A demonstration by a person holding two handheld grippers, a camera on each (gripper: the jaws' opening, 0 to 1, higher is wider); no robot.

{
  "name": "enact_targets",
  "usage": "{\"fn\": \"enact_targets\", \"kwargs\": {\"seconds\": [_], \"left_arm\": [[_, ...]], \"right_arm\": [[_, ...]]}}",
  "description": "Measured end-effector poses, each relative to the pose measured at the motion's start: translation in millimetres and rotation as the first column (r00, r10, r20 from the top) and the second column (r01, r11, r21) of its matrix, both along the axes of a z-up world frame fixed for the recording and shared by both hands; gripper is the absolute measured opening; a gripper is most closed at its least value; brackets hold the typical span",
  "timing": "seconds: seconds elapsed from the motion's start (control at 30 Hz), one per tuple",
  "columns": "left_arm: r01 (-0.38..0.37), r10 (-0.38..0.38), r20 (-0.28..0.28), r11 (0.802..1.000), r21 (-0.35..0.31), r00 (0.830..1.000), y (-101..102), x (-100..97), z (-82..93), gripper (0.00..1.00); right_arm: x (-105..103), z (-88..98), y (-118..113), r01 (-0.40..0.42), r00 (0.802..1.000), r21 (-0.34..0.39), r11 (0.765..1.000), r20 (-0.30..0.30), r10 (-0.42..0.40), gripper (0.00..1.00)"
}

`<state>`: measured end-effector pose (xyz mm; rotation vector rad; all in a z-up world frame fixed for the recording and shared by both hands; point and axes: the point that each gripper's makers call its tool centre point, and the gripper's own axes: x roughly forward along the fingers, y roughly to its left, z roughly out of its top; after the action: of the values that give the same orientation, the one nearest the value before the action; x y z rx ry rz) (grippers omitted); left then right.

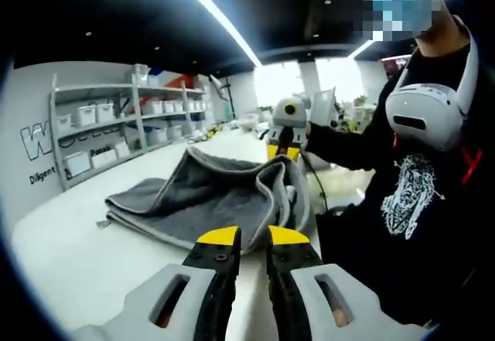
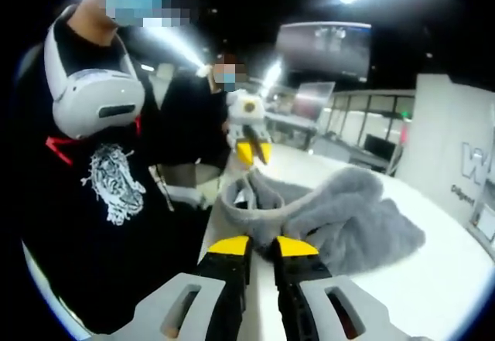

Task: Open the folded towel by lifting each exposed corner and separating the folded layers until the towel lies flat within the target outline without major curled edges

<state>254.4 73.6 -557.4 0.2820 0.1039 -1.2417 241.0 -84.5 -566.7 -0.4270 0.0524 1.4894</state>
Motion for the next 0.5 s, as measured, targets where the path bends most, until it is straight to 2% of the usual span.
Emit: {"fn": "enact_targets", "kwargs": {"seconds": [0.1, 0.17, 0.5], "left_arm": [[0.011, -0.011, -0.003, 1.000, 0.013, 1.000, -4.7, -2.3, -4.6, 0.10], [0.015, -0.015, -0.009, 1.000, 0.028, 1.000, -7.2, -3.1, -8.0, 0.03], [0.016, -0.014, -0.039, 0.999, 0.045, 0.999, -7.4, -4.9, -13.0, 0.02]], "right_arm": [[-0.3, -2.2, -0.8, -0.002, 1.000, -0.006, 1.000, 0.008, 0.002, 0.05], [-0.7, -3.2, -1.1, -0.003, 1.000, -0.007, 1.000, 0.007, 0.003, 0.04], [-4.6, -10.7, -1.8, -0.014, 1.000, -0.028, 1.000, -0.004, 0.014, 0.03]]}}
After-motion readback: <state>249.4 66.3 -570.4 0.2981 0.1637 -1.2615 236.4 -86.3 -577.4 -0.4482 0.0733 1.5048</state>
